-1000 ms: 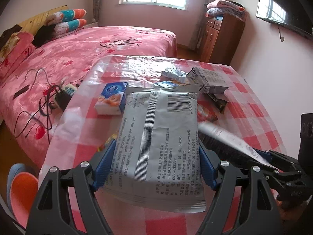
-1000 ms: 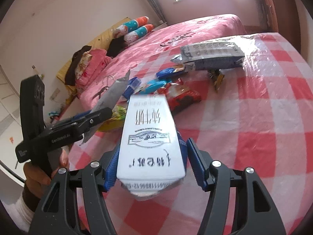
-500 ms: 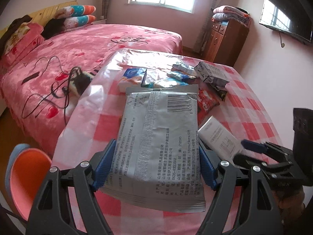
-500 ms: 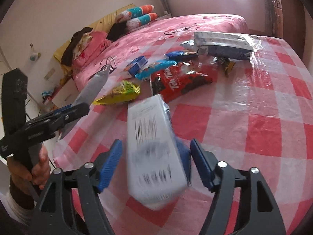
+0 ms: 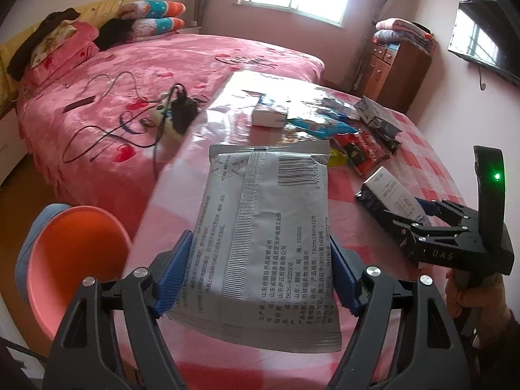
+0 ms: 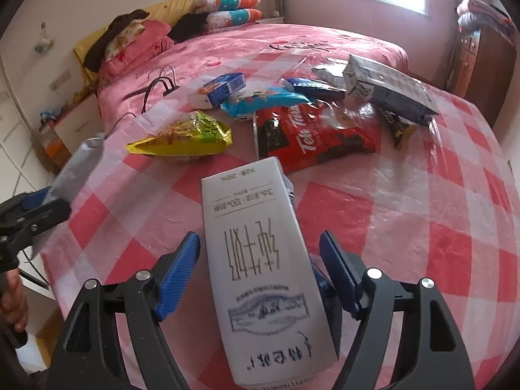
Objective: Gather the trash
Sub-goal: 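Carry the carton and pouch to the orange bucket and release both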
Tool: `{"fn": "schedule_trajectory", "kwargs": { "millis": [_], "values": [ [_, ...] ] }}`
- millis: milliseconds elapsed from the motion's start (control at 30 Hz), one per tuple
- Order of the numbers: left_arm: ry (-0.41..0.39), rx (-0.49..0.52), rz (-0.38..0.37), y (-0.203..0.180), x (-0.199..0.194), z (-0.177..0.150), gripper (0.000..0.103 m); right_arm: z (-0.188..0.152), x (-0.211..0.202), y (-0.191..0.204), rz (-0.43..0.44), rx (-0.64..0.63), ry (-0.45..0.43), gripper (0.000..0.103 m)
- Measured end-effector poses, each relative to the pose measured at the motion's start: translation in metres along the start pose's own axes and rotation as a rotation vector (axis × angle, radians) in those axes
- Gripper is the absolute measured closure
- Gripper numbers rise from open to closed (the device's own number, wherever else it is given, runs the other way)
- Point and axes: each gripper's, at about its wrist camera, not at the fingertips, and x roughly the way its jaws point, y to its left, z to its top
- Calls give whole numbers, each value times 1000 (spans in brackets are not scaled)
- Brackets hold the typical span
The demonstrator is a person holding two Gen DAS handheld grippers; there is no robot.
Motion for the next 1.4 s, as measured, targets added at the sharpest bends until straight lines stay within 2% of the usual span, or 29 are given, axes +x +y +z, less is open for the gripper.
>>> {"fn": "schedule_trajectory", "kwargs": {
  "millis": [33, 67, 100, 167, 400, 667, 967, 1200, 1367, 1400],
  "values": [
    [-2, -3, 3, 2, -1, -2, 25, 1, 1, 3, -13, -11, 4, 27],
    [-4, -8, 3, 4, -3, -4, 25, 1, 3, 5, -22, -17, 8, 32],
    [-5, -13, 4, 8, -4, -6, 25, 2, 4, 7, -23, -16, 15, 41],
    [-9, -16, 10, 12, -7, -10, 25, 4, 6, 8, -18, -8, 19, 45],
    [-21, -62, 20, 37, -14, -18, 25, 12, -2, 28, 12, -29, -3, 46],
    [-62, -135, 80, 76, -33, -24, 25, 49, -16, 82, 185, -58, -34, 46],
    [-69, -266, 193, 140, -40, -37, 25, 91, -1, 175, 418, -125, -3, 46],
    [-60, -362, 260, 184, -41, -49, 25, 104, 30, 247, 506, -184, 40, 46],
    [-38, -428, 298, 208, -37, -60, 25, 108, 54, 283, 544, -182, 76, 44],
    [-27, -448, 306, 213, -35, -63, 25, 108, 62, 288, 550, -176, 91, 35]
  ]
}}
